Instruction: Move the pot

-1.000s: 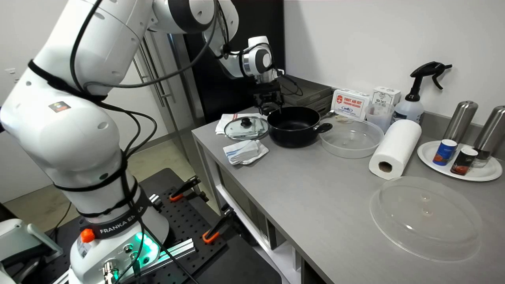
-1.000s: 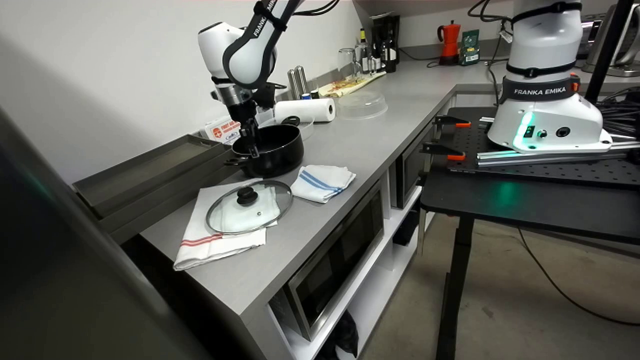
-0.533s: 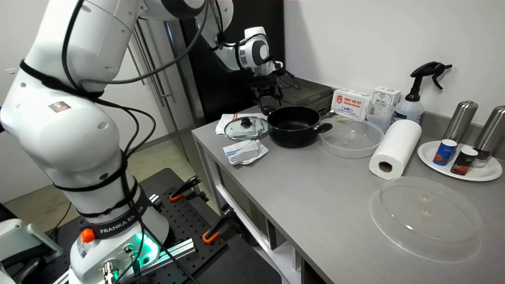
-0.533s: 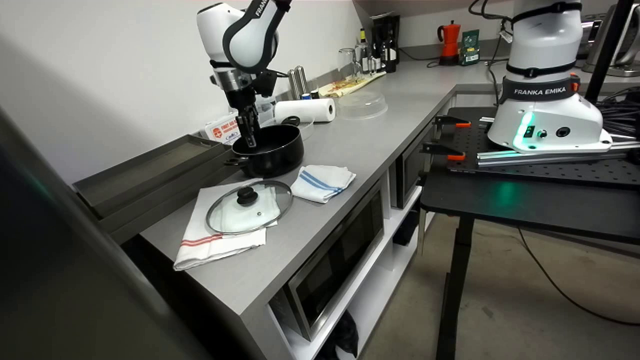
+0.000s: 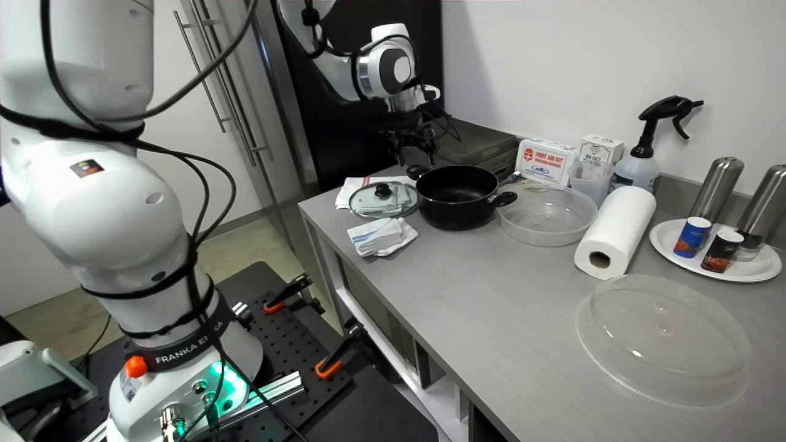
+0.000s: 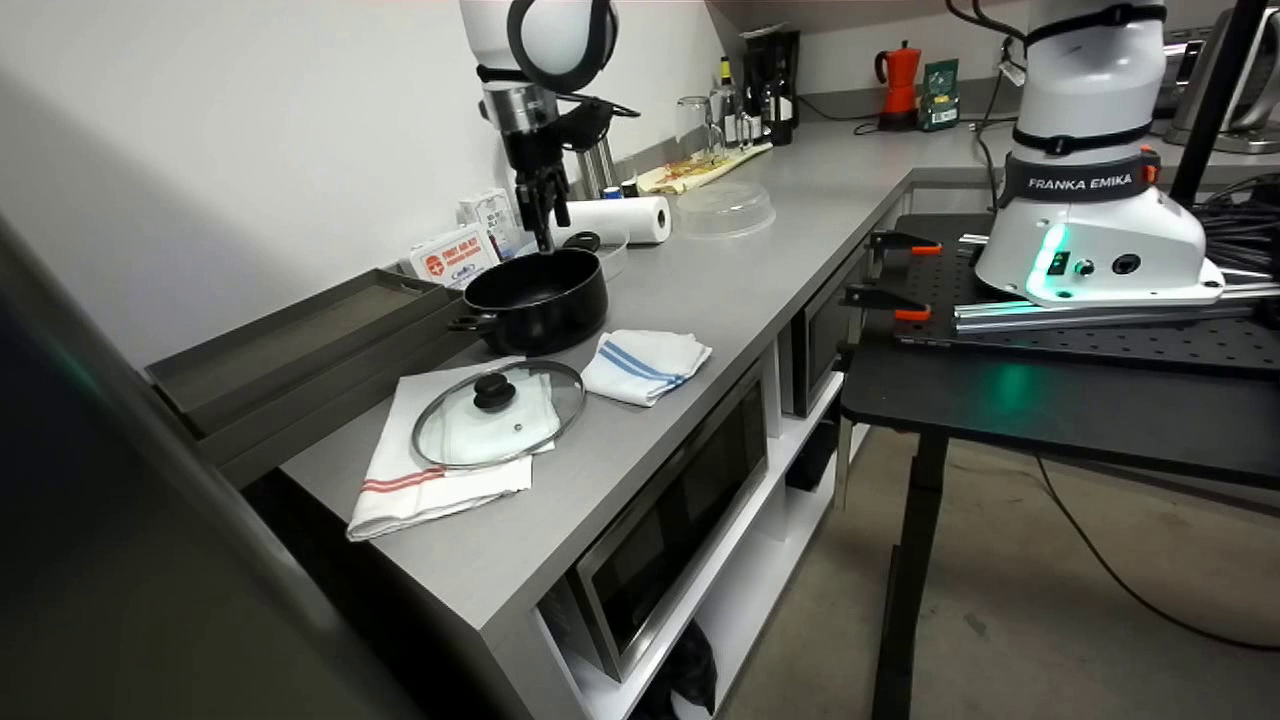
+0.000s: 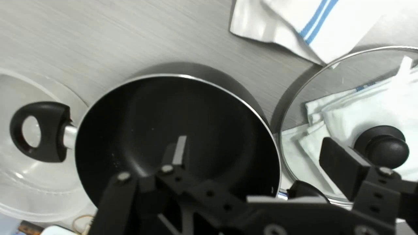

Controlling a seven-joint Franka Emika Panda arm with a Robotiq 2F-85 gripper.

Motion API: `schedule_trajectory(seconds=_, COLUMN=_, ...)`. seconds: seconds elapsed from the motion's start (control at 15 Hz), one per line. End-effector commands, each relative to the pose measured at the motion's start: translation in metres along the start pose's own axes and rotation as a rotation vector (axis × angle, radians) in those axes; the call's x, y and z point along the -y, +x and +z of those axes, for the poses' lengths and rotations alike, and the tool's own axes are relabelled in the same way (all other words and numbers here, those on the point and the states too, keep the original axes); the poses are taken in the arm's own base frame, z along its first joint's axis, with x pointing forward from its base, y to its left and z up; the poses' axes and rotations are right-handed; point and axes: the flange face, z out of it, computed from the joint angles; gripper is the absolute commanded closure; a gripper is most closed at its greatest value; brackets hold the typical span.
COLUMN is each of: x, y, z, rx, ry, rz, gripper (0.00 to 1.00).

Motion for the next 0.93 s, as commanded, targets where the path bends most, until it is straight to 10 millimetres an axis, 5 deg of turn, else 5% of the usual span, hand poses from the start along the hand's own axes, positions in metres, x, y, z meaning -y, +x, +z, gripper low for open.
schedule_trajectory(seconds=0.0, x=-0.023, y=-0.064, z=-0.015, rx=-0.019, ry=0.025, rz=0.102, gripper=0.0)
schedule_trajectory(seconds=0.47, x=-0.068, y=-0.171, z=-0.019, rx=-0.064, ry=0.062, rz=0.267, gripper=0.0)
schedule_trajectory(seconds=0.87, x=-0.1, y=-0.228, z=-0.017, rx=-0.144, ry=0.076, rz=0.477, gripper=0.0)
